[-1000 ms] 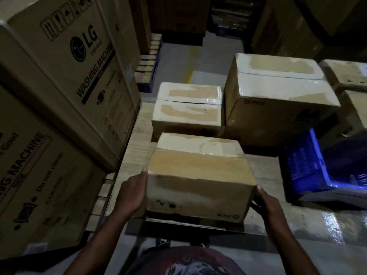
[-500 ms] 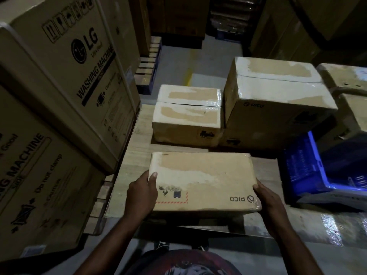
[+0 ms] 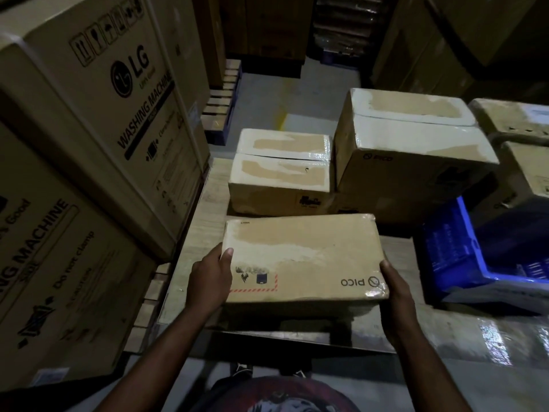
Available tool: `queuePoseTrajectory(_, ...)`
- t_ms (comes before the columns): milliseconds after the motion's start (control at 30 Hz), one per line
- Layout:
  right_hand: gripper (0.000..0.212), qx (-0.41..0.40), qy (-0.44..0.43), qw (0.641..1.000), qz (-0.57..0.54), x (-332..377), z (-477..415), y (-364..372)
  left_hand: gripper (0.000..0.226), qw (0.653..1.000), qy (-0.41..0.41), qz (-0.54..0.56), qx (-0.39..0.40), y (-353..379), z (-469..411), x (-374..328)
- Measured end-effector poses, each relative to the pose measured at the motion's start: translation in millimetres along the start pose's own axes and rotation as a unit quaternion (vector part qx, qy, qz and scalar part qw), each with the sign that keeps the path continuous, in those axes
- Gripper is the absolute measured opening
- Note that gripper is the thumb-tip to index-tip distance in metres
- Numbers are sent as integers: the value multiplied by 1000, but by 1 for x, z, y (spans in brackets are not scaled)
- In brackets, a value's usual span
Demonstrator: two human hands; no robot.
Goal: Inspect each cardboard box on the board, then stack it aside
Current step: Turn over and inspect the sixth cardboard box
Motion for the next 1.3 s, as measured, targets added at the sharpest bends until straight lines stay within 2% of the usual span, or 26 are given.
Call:
queuePoseTrajectory(100, 54, 35, -65, 994, 80, 41, 8, 18, 29, 1000, 15, 15, -11, -1, -3, -4)
queuePoseTrajectory(167, 64, 51, -95, 985, 134, 60, 16, 32, 36, 1000, 16, 5, 1, 9, -5, -5)
queuePoseTrajectory(267, 74, 43, -111, 974, 192, 71, 22, 51, 51, 997, -20, -46, 59, 26, -11, -2)
queuePoseTrajectory(333, 80, 59, -123, 963, 232, 70, 27, 67, 58, 995, -10, -36, 94, 25, -10, -16)
queuePoseTrajectory(467, 55, 157, -151, 934, 283, 64, 46, 123, 66, 987, 100, 71, 105, -12, 11, -88)
queuePoseTrajectory(533, 47, 203, -205, 901, 323, 62, 54, 145, 70, 977, 115, 152, 94, -35, 19, -114)
queuePoseTrajectory(600, 47, 208, -258, 870, 365, 57, 53, 151, 74, 967, 148, 192, 81, -54, 18, -126)
queuePoseTrajectory(667, 58, 145, -257, 880, 372, 54, 36, 130, 70, 961, 187, 190, 77, -61, 12, -126)
queuePoseTrajectory(733, 71, 42, -228, 900, 369, 55, 15, 96, 69, 953, 187, 222, 83, -62, 4, -112)
queuePoseTrajectory(800, 75, -34, -139, 931, 335, 46, 0, 64, 72, 944, 166, 270, 86, -63, 0, -95)
queuePoseTrajectory(867, 60, -23, -44, 972, 228, 23, -5, 54, 73, 938, 160, 296, 87, -65, 2, -88)
queuePoseTrajectory(933, 32, 16, -28, 989, 143, 13, -2, 64, 71, 934, 160, 308, 83, -67, 4, -86)
queuePoseTrajectory(967, 27, 17, -41, 991, 123, 13, -2, 66, 70, 933, 156, 313, 84, -67, 4, -84)
queuePoseTrajectory(1133, 31, 10, -85, 992, 88, 30, -5, 65, 68, 924, 117, 351, 98, -49, 7, -69)
queuePoseTrajectory(1300, 31, 25, -92, 989, 114, 34, -13, 61, 55, 925, 71, 360, 101, -19, 16, -55)
Point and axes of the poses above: each hand's wrist, its own z-axis away from the middle knuckle, its own y-axis out of the palm, x = y × z, the point moved 10 cm from there along -z, towards the middle knuckle, and after that the axes turned 12 degrees about -z, right-handed, at the moved point
